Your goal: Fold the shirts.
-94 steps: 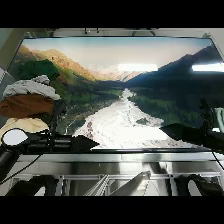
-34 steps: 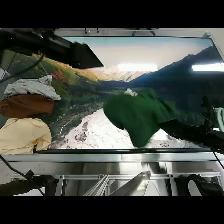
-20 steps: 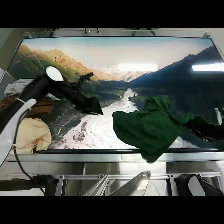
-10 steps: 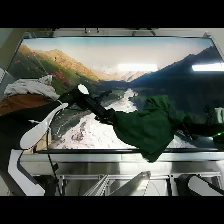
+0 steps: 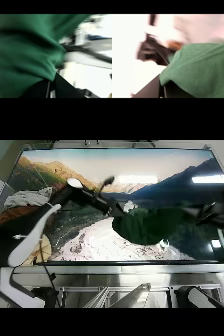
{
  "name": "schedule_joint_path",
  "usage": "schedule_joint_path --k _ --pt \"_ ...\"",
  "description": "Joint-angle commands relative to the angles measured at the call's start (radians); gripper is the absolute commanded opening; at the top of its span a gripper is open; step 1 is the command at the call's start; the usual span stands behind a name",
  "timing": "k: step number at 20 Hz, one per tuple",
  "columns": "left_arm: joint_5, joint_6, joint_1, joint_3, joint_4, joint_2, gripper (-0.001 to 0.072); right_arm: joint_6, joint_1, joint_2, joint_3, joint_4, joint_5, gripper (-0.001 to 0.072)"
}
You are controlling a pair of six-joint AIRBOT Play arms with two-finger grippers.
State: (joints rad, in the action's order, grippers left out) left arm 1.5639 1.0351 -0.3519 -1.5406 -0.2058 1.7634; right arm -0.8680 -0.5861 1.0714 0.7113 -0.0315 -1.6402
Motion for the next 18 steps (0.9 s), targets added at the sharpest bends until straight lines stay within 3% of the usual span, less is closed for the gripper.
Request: schedule_joint_path --k 1,7,10,14,18 --pt "0.201 -0.163 0.101 -0.11 0.465 -0.245 0.0018 0.014 -0.001 -0.19 0.149 -0.541 -0.09 0.0019" --pt "0.132 -0.196 0.323 -0.333 0.518 -0.553 0.0026 0.255 -0.001 -0.508 0.38 -0.528 0.407 0.0019" --pt "0.072 -0.196 0.413 -0.319 0.425 -0.616 0.0028 0.274 0.002 -0.594 0.404 -0.269 0.653 0.0019" --pt "-0.033 -0.175 0.381 -0.101 0.216 -0.578 0.0033 0.139 0.057 -0.472 0.399 -0.03 0.604 0.0019" --pt "-0.092 -0.175 0.273 0.085 0.095 -0.348 0.0035 0.133 0.34 -0.179 0.353 0.184 0.627 0.0019"
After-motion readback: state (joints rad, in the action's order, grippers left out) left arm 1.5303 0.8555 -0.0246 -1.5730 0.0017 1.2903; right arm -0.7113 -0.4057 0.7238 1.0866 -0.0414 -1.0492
